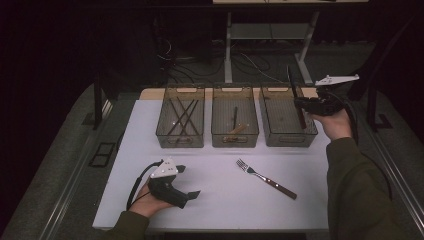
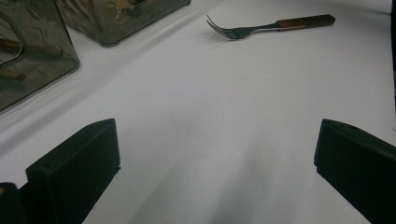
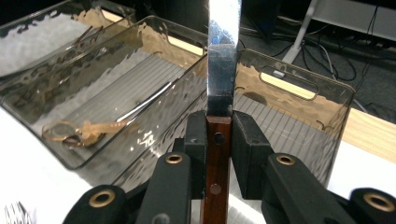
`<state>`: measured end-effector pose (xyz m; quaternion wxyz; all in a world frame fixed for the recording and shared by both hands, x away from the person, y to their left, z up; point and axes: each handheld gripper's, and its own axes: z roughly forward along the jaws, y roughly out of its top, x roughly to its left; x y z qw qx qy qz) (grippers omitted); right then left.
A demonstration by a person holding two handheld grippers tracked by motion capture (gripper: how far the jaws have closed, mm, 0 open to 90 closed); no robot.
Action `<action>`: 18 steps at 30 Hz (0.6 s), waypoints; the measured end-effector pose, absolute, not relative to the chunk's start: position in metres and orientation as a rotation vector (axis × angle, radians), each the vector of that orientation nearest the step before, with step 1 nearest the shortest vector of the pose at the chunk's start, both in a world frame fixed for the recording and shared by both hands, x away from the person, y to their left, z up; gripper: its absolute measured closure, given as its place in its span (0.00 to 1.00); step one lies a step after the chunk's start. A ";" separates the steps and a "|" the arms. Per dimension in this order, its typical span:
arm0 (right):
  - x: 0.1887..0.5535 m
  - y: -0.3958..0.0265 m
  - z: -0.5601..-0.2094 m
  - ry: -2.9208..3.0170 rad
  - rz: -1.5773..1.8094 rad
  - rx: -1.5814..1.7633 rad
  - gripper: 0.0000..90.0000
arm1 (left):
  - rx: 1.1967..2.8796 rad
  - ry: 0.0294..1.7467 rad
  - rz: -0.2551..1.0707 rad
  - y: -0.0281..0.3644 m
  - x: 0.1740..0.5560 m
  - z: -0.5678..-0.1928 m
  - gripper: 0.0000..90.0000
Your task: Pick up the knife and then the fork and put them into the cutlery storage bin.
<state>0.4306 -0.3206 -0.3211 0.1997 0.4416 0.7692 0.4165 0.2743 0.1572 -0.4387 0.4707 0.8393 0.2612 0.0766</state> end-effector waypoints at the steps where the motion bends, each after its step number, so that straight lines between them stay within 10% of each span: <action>1: 0.433 -0.320 -0.323 2.145 1.156 1.246 0.85 | 2.055 0.638 0.186 0.157 0.274 -0.439 0.00; 18: 0.455 -0.330 -0.366 2.190 0.990 1.358 0.85 | 2.055 0.616 0.189 0.155 0.272 -0.436 0.00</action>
